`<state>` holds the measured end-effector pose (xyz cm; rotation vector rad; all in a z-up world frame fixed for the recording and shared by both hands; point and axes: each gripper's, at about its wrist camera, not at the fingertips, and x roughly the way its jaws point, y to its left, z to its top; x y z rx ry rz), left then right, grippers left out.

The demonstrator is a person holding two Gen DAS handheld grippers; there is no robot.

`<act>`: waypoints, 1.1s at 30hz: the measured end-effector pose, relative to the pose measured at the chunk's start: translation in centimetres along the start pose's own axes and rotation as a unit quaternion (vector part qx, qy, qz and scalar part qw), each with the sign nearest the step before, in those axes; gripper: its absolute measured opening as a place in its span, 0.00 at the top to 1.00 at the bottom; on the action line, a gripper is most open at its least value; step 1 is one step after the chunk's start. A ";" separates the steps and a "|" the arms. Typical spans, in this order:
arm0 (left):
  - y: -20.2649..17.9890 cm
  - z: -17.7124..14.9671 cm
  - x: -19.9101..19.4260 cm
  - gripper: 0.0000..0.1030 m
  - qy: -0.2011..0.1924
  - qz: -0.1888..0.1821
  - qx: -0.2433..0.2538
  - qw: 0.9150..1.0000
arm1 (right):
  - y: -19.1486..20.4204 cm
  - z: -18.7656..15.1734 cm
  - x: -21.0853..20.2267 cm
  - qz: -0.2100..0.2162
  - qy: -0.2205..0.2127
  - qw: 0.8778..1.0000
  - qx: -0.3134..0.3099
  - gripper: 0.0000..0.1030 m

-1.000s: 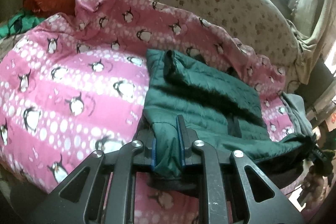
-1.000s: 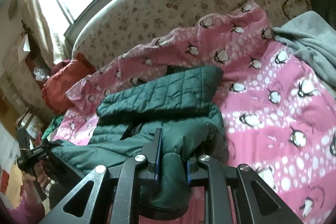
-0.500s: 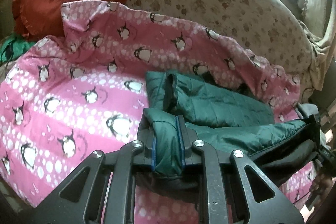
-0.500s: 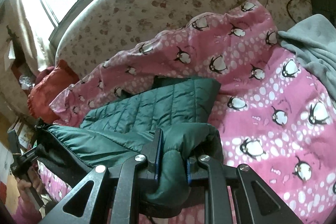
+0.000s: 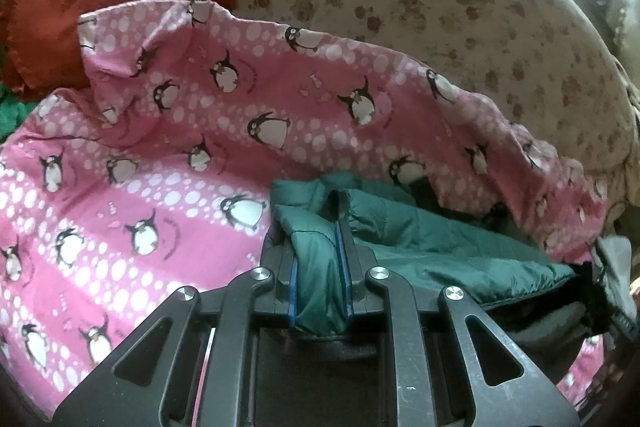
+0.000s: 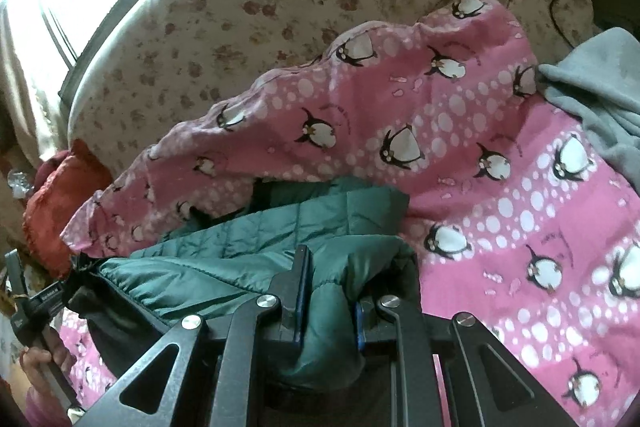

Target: Fold large clothes

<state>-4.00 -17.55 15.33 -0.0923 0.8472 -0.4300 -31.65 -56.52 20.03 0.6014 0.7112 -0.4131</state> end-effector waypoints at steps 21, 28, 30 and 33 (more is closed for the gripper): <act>2.5 2.7 6.6 0.64 0.056 -0.083 -0.098 0.990 | -1.3 2.6 5.4 0.017 -0.028 0.998 0.057 0.63; 2.5 2.7 2.6 0.22 -0.016 -0.063 -0.083 0.994 | -1.6 3.3 2.3 0.013 -0.072 0.995 0.071 0.32; 1.5 2.2 2.3 0.22 -0.015 -0.061 -0.057 0.996 | -1.5 3.4 1.6 0.017 -0.084 0.993 0.078 0.32; -0.1 1.3 2.7 0.22 -0.013 -0.037 -0.020 0.999 | 0.6 2.8 2.5 0.004 -0.065 0.997 0.031 0.32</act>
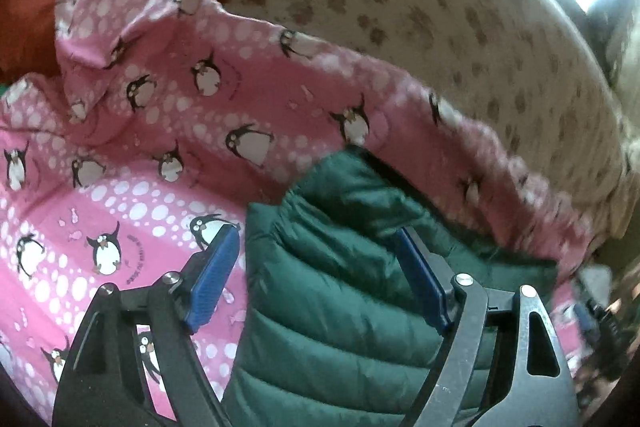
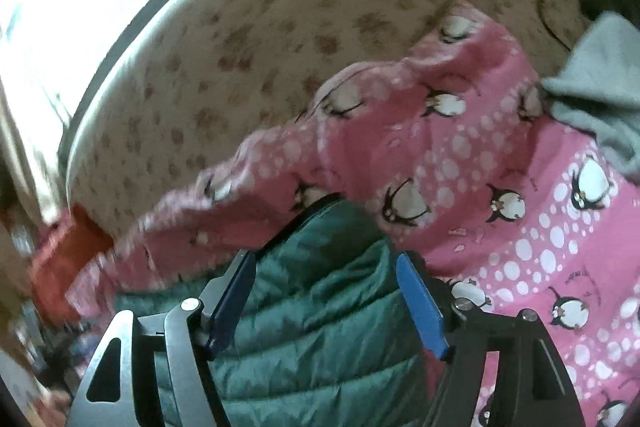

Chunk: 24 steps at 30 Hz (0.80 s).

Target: Fold large clothes

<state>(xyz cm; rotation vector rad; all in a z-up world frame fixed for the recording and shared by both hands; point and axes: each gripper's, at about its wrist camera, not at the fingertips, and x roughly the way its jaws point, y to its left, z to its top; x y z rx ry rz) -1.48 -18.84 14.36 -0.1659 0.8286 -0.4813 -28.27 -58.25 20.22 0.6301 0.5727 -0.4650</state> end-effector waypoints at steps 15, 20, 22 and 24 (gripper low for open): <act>-1.1 -1.7 10.0 0.16 0.079 0.098 0.037 0.991 | 4.7 -4.0 14.8 -0.120 0.130 0.973 -0.150 0.30; -0.2 -1.6 10.8 0.10 0.078 0.095 0.019 0.992 | 3.2 -4.6 16.6 -0.123 0.135 0.976 -0.122 0.24; 0.0 -1.6 10.8 0.10 0.074 0.100 0.027 0.992 | 3.4 -4.6 16.1 -0.130 0.133 0.974 -0.127 0.25; 0.1 -1.6 10.9 0.10 0.072 0.100 0.028 0.992 | 4.3 -4.5 14.5 -0.136 0.111 0.976 -0.129 0.25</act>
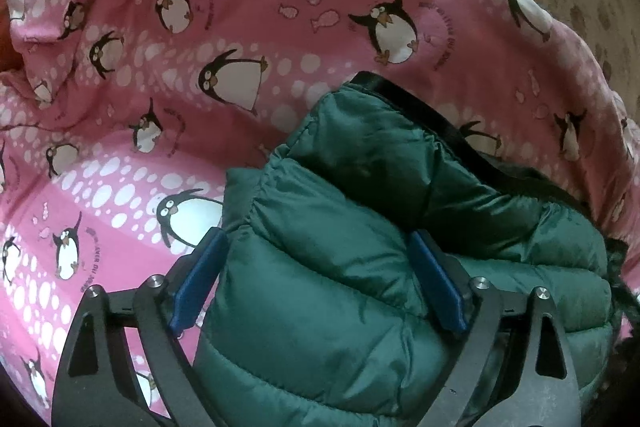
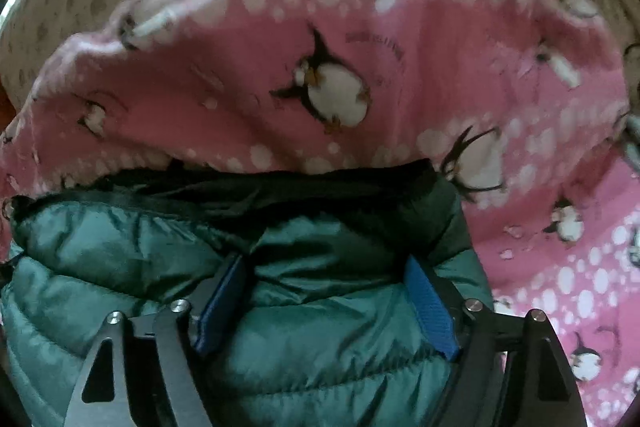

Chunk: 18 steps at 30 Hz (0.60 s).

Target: Fold large clothes

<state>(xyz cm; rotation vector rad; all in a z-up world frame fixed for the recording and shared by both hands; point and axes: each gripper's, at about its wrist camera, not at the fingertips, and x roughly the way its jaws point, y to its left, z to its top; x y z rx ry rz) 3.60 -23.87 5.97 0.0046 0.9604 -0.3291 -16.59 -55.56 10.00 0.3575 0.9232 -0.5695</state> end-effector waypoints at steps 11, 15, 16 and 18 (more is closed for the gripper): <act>0.7 -0.9 -1.2 0.10 0.001 -0.004 0.002 1.000 | 11.5 0.3 -6.7 0.126 -0.052 0.983 -0.126 0.26; 0.8 -0.8 -1.1 0.10 -0.001 -0.005 0.009 1.000 | 14.4 0.7 -4.0 0.126 -0.035 0.981 -0.146 0.28; 0.7 -0.8 -1.1 0.10 0.000 -0.006 0.009 1.000 | 14.6 0.8 -3.3 0.124 -0.029 0.981 -0.148 0.28; 0.3 -0.8 -1.1 0.10 0.002 -0.008 0.007 1.000 | 15.3 0.7 -1.8 0.106 -0.013 0.983 -0.152 0.29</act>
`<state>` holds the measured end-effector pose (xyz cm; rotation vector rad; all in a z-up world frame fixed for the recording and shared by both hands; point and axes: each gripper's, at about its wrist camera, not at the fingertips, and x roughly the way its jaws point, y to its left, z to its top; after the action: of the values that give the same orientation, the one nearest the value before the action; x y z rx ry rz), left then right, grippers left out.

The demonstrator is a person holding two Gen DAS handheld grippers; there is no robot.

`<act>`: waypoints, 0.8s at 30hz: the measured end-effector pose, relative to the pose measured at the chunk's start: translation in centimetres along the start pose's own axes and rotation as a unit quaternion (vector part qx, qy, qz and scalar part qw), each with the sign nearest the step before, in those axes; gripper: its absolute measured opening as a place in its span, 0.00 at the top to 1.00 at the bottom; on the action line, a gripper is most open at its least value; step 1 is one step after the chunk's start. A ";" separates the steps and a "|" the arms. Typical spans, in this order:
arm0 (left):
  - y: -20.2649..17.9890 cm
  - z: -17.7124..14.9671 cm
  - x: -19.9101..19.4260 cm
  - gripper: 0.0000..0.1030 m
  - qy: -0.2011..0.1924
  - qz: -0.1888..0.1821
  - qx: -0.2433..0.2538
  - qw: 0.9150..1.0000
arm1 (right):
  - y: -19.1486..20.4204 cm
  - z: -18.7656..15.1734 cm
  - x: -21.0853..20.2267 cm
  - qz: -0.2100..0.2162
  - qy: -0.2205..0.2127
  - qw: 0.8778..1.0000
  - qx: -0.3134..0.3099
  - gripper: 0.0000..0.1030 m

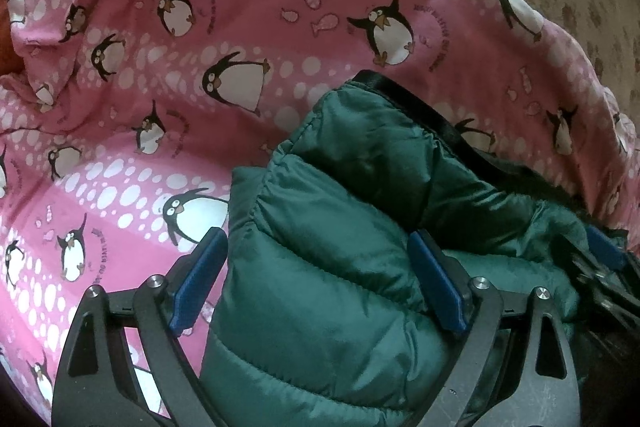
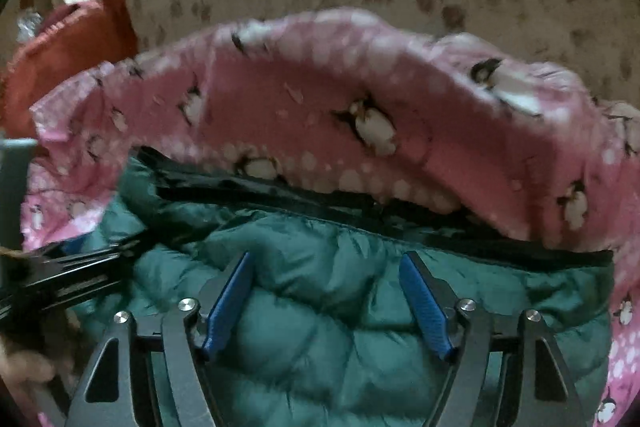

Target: Fold large clothes

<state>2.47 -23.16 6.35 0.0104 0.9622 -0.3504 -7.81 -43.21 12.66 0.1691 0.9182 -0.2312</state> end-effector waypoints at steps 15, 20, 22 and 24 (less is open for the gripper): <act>1.0 0.1 -1.6 0.11 0.003 -0.028 -0.011 1.000 | -1.7 -1.1 -1.5 -0.007 -0.020 0.999 0.029 0.29; 1.5 0.4 -2.2 0.11 -0.009 -0.015 -0.011 1.000 | -8.3 -3.1 -7.4 -0.073 -0.050 0.994 0.069 0.29; 1.4 0.5 -1.1 0.10 0.003 -0.005 -0.023 1.000 | -11.2 -3.6 -8.6 -0.108 -0.051 0.989 0.086 0.29; 1.4 0.5 0.0 0.10 0.014 -0.002 -0.027 1.000 | -14.2 -4.7 -8.1 -0.135 -0.029 0.983 0.117 0.29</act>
<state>3.27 -21.90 6.47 -0.0360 0.9987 -0.3295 -19.97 -54.77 15.74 0.2534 0.8533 -0.5943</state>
